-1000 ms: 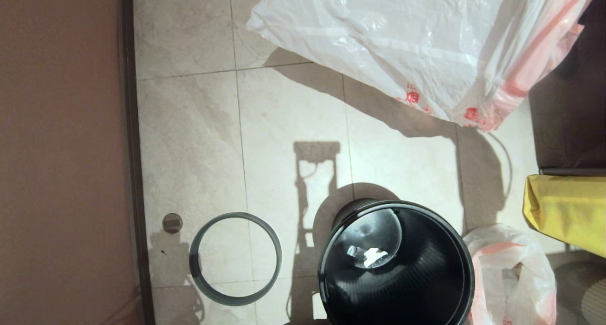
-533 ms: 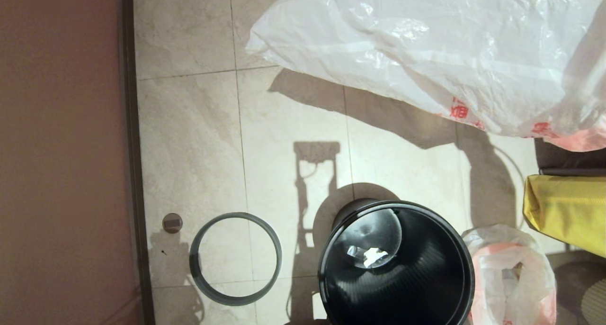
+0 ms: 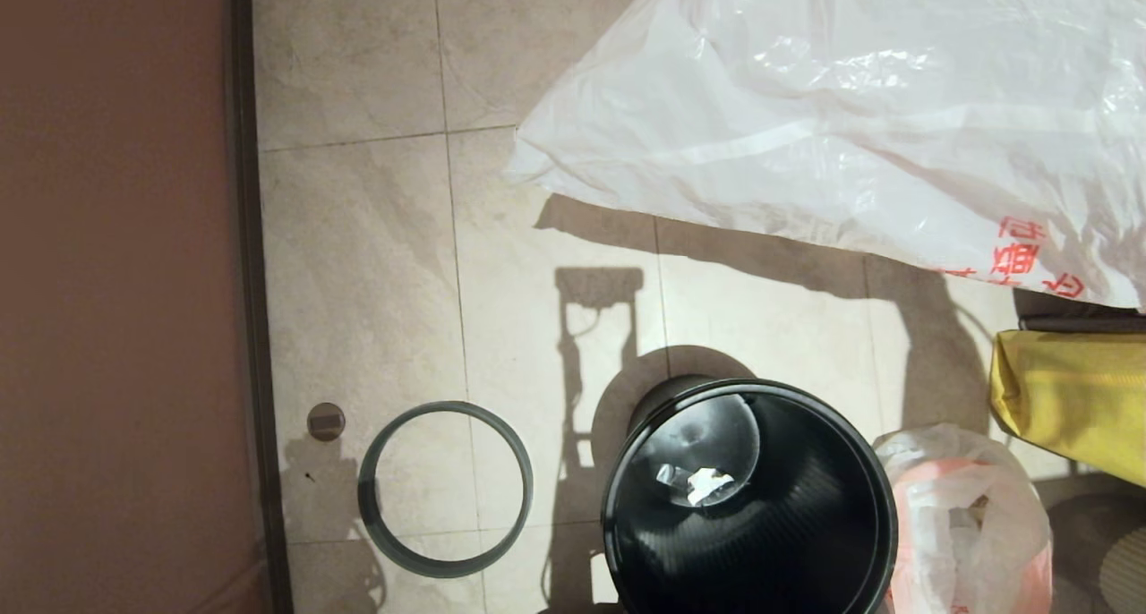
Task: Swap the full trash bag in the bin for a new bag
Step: Put the new garbage bag on the trash can
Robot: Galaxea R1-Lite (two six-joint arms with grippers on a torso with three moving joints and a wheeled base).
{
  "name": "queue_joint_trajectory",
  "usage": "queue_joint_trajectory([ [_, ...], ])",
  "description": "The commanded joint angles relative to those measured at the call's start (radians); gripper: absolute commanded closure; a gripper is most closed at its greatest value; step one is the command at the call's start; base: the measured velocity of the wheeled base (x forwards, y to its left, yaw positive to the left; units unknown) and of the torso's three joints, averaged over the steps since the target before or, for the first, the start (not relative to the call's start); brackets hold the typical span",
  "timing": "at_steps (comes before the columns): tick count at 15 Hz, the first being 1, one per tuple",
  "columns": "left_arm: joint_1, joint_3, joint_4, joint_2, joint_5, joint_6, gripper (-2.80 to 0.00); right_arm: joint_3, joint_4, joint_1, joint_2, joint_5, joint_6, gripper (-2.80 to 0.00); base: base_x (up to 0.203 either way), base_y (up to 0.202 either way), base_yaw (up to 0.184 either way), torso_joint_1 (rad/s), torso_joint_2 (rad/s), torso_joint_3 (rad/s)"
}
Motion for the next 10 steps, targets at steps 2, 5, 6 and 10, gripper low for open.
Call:
queue_joint_trajectory([
  [2, 0.003, -0.001, 0.000, 0.001, 0.000, 0.000, 0.00, -0.003, 0.019, -0.002, -0.039, 0.005, 0.005, 0.00, 0.000, 0.000, 0.000, 0.001, 0.00, 0.047],
  [5, 0.003, -0.001, -0.001, 0.001, 0.001, 0.000, 0.00, -0.004, 0.052, -0.003, -0.065, 0.006, 0.005, 0.00, 0.000, 0.000, 0.000, 0.003, 0.00, 0.168],
  [6, 0.003, -0.001, -0.001, 0.001, 0.001, 0.000, 0.00, -0.001, 0.073, -0.005, -0.086, 0.006, 0.006, 0.00, 0.000, 0.000, 0.000, -0.002, 0.00, 0.188],
  [10, 0.003, -0.001, 0.000, 0.001, 0.001, 0.001, 0.00, 0.012, 0.210, -0.007, -0.179, 0.006, 0.006, 0.00, 0.000, 0.000, 0.000, 0.002, 0.00, 0.203],
])
